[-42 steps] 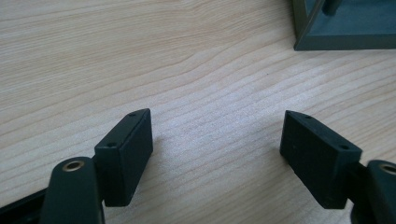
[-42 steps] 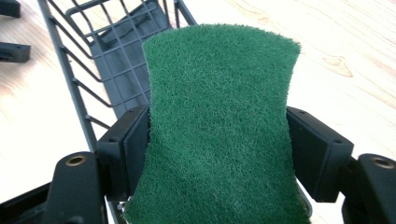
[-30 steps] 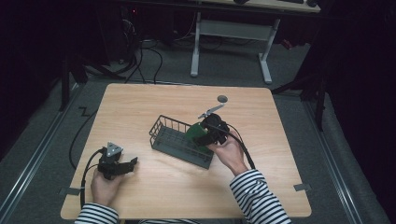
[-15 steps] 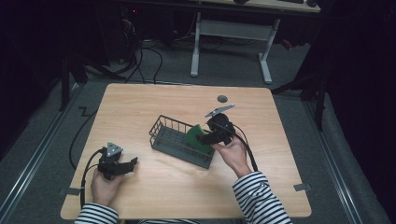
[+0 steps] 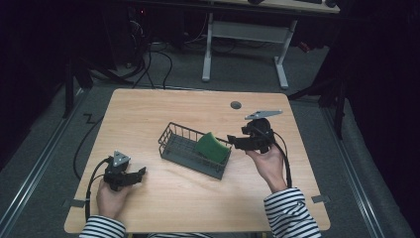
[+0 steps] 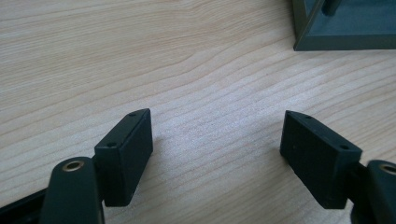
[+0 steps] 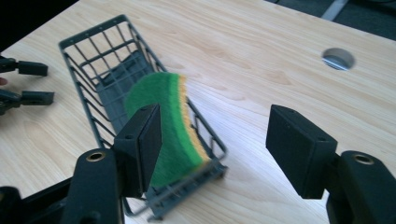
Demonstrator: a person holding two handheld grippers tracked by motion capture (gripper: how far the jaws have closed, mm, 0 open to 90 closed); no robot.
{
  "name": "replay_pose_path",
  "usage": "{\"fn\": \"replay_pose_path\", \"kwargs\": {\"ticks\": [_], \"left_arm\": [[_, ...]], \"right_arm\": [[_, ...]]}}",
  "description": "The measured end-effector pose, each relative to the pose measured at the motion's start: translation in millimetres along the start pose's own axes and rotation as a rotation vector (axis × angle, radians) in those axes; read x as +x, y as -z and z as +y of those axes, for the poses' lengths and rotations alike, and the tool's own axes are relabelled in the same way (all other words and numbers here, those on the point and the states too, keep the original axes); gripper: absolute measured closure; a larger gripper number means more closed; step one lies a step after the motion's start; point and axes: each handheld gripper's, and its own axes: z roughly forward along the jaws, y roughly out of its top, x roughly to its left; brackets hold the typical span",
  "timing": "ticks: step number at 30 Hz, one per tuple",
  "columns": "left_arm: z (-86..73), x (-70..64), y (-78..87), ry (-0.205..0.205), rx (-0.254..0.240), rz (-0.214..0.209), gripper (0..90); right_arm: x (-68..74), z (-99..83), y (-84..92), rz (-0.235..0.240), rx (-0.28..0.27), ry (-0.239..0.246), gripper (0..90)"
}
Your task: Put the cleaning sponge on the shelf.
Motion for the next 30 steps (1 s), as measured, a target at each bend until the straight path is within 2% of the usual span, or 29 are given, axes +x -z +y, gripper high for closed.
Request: {"fn": "replay_pose_path", "kwargs": {"ticks": [11,20,27,30], "left_arm": [[0.0,0.0,0.0,0.0,0.0,0.0,26.0],[0.0,0.1,0.0,0.001,0.0,0.0,26.0],[0.0,0.2,0.0,0.002,-0.001,-0.001,26.0],[0.0,0.2,0.0,0.003,-0.001,-0.001,26.0]], "right_arm": [[-17.0,-13.7,34.4,-0.021,-0.062,-0.049,37.4],[-28.2,-30.1,47.8,-0.037,-0.077,-0.086,37.8],[-28.8,-37.0,64.1,-0.055,-0.115,-0.083,38.1],[-31.3,-42.8,69.5,-0.052,-0.132,-0.1,38.6]]}}
